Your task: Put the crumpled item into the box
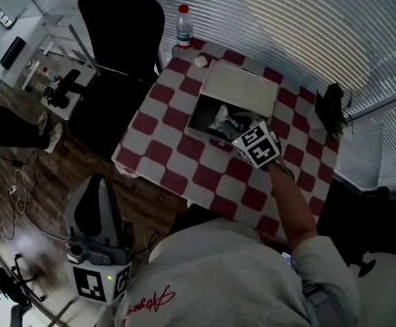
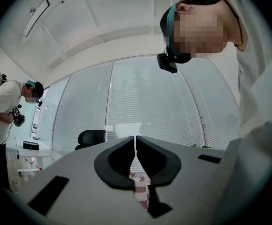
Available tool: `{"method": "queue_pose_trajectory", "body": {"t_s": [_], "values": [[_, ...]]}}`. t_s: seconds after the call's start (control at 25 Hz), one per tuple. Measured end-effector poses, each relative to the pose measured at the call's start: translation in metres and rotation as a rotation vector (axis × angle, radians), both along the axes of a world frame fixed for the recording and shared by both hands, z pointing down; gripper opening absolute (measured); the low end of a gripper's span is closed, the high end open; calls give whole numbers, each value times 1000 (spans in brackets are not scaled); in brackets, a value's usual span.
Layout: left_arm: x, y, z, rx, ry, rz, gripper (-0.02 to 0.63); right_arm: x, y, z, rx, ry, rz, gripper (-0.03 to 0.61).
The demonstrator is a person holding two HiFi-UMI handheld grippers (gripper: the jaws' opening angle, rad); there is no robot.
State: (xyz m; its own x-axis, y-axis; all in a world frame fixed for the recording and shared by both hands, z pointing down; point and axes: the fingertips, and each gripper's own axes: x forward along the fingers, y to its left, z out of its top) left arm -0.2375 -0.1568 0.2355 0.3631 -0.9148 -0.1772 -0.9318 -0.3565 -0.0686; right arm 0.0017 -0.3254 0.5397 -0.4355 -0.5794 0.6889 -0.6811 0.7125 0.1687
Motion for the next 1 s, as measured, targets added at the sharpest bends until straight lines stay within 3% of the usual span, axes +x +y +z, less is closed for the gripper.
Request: {"method": "queue_pose_trajectory", "body": {"t_s": [1.0], "values": [[3,-7,0,-5,11,13,25,-2,-2,-51,121,-170,108,32]]}}
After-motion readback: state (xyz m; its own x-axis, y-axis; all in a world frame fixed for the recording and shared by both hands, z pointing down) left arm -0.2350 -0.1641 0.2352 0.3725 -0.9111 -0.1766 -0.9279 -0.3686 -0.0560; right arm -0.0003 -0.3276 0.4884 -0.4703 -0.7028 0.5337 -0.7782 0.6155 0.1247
